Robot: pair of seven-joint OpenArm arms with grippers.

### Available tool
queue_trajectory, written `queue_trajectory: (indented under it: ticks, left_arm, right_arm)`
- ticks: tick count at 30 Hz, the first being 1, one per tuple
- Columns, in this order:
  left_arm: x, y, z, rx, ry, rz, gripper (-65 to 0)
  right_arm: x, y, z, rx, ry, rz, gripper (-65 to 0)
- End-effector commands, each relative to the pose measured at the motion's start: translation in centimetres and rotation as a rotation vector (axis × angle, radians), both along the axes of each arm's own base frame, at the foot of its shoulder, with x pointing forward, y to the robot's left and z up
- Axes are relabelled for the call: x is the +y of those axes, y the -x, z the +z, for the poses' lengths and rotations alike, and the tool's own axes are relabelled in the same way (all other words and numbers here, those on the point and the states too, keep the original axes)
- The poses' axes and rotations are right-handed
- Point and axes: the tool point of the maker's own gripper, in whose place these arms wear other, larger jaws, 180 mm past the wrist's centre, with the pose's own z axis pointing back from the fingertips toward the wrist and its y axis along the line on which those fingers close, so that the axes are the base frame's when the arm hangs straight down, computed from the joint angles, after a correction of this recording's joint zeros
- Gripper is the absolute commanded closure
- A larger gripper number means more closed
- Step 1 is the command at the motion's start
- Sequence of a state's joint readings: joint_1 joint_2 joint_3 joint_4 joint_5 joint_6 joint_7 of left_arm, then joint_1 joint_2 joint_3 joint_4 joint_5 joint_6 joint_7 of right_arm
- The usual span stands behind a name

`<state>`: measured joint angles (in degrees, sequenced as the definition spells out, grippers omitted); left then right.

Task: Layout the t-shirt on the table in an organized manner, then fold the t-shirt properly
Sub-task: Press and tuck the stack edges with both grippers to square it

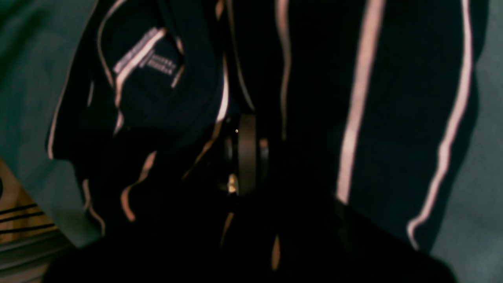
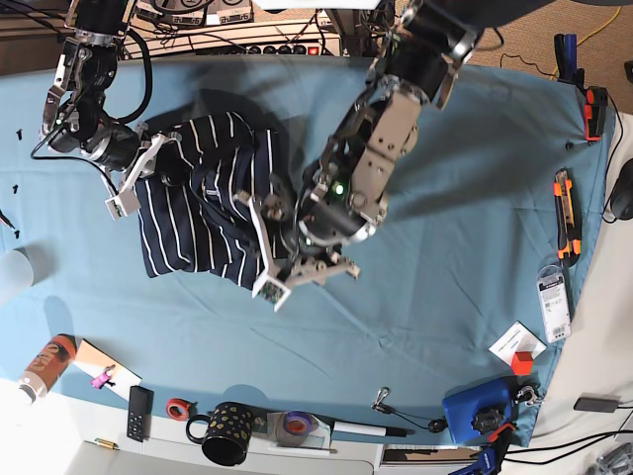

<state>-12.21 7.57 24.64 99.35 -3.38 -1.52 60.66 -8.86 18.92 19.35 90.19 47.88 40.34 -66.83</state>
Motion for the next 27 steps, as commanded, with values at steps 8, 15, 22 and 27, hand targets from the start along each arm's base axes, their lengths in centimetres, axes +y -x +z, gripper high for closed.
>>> queue_trajectory:
  ticks: [8,15,22,27]
  left_arm:
    - [-0.7,0.4,1.2,-0.025,0.047,0.002,-27.9]
    - [1.2,-0.2,1.9,-0.079,-0.047,0.053,-27.9]
    - [4.0,0.3,2.3,-0.149,-0.138,0.142,-27.9]
    - [5.3,1.8,2.4,-0.166,-0.153,0.184,-27.9]
  right_arm:
    - [1.2,-2.1,7.1,-0.202,-0.003,0.057,0.0]
    - [-1.6,-5.9,8.8,-0.314,0.135,-0.015,0.0]
    - [-4.4,-7.5,4.5,-0.219,0.109,-0.118,0.0]
    - [-4.9,-7.4,2.4,-0.136,0.076,-0.142,0.0]
